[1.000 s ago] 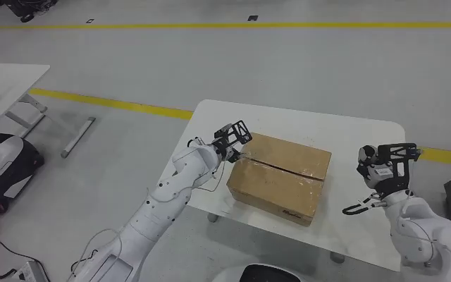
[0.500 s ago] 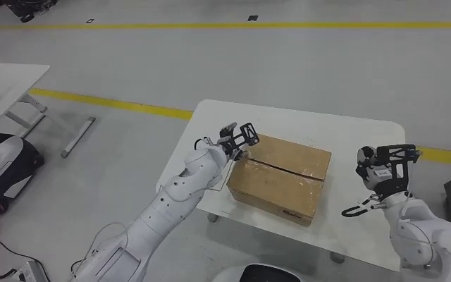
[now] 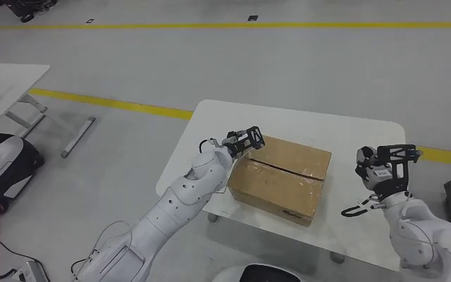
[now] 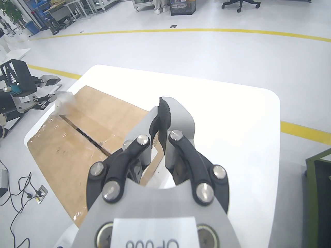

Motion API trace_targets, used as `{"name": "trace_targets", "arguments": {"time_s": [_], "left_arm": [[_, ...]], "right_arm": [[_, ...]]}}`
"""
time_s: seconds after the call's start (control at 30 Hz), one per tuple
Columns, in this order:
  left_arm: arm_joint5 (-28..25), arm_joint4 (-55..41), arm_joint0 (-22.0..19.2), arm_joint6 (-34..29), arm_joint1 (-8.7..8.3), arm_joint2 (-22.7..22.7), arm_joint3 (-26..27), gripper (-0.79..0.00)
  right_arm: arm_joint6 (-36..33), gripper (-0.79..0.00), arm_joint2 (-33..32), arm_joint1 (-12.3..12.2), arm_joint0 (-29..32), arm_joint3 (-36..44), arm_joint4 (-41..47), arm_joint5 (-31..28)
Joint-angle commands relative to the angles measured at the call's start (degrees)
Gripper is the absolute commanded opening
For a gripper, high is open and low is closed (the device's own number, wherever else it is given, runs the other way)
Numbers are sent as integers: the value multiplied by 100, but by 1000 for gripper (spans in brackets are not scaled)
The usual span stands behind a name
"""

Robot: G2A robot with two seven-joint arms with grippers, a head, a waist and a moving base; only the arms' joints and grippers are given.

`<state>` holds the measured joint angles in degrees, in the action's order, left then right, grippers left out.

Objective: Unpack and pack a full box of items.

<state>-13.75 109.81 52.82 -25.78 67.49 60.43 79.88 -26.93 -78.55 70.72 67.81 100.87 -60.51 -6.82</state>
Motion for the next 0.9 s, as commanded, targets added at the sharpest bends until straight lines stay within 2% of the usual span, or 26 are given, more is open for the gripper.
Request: {"name": "trace_targets", "arguments": {"time_s": [0.0, 0.27, 0.3, 0.33, 0.37, 0.4, 0.43, 0.47, 0.63, 0.87], "left_arm": [[62, 101, 37, 87, 2, 6, 67, -785], [144, 359, 329, 404, -22, 139, 635, -785], [134, 367, 370, 442, -25, 157, 709, -520], [134, 380, 402, 470, -27, 175, 782, -342], [131, 382, 434, 499, -26, 185, 850, -228], [115, 396, 458, 519, -25, 187, 904, -175], [104, 412, 471, 537, -21, 181, 955, -43], [86, 400, 482, 579, -15, 169, 1007, 0], [-7, 447, 456, 689, 28, 36, 1170, 0], [27, 511, 157, 812, 151, -288, 1079, 0]], "right_arm": [[-3, -785, 5, -1, 13, 4, -7, 3], [-99, -785, 215, 23, -30, -133, 200, -92], [-101, -785, 289, 31, -61, -197, 184, -105], [-81, -785, 356, 40, -96, -271, 159, -90], [-60, -785, 429, 49, -131, -335, 115, -84], [-36, -785, 486, 58, -165, -395, 86, -57], [-3, -785, 526, 67, -196, -439, 74, -21], [19, -785, 554, 73, -219, -468, 68, 1], [91, -785, 421, 67, -198, -463, 80, 157], [121, -785, -245, -11, 51, -289, 218, 273]]}}
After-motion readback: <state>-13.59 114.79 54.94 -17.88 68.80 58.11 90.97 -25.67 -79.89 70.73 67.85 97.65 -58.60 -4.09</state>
